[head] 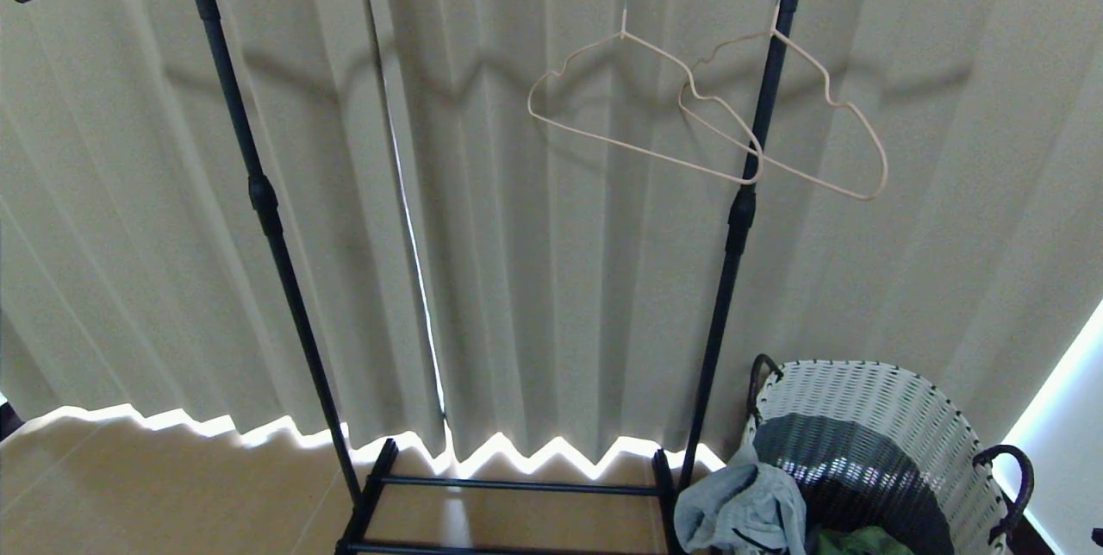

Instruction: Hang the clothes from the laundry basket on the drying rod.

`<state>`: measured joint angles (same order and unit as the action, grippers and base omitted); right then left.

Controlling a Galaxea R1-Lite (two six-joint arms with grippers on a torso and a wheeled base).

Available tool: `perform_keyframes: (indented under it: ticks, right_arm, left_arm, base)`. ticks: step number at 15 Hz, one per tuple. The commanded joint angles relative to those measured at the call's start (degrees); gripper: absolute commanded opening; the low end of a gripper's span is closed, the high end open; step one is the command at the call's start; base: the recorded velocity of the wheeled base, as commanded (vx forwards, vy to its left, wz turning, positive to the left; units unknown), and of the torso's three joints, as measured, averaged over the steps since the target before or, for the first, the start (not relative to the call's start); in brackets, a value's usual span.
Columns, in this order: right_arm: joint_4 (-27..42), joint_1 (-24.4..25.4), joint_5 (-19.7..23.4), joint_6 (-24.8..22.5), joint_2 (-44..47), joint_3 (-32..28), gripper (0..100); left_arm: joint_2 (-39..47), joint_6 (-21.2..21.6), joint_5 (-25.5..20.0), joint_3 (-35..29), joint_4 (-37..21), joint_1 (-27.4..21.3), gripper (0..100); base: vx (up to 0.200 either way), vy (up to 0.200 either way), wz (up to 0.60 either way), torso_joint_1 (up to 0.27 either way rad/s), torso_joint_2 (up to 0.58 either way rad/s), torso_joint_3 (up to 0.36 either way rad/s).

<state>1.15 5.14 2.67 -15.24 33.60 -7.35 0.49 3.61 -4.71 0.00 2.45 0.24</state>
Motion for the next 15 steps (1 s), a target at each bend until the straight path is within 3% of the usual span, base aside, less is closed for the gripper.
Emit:
perform_keyframes:
  ticks: [1, 5, 12, 15]
  right_arm:
    - [-1.15, 0.57, -0.12, -6.03, 20.89, -0.91, 100]
    - [-8.27, 0.57, -0.91, -11.22, 36.54, -0.74, 100]
    - [-26.9, -0.4, -6.62, -11.3, 64.31, -0.56, 100]
    - [-35.34, -1.98, -7.77, -11.48, 71.87, -0.65, 100]
  left_arm:
    - [0.04, 0.0, 0.05, 0.0, 0.01, 0.02, 0]
    - [0.04, 0.0, 0.05, 0.0, 0.01, 0.02, 0]
    - [0.04, 0.0, 0.05, 0.0, 0.01, 0.02, 0]
    - [0.04, 0.0, 0.05, 0.0, 0.01, 0.02, 0]
  base:
    - [0.0, 0.0, 0.0, 0.0, 0.0, 0.0]
    - [0.0, 0.0, 0.0, 0.0, 0.0, 0.0]
    - [0.0, 0.0, 0.0, 0.0, 0.0, 0.0]
    - [0.0, 0.0, 0.0, 0.0, 0.0, 0.0]
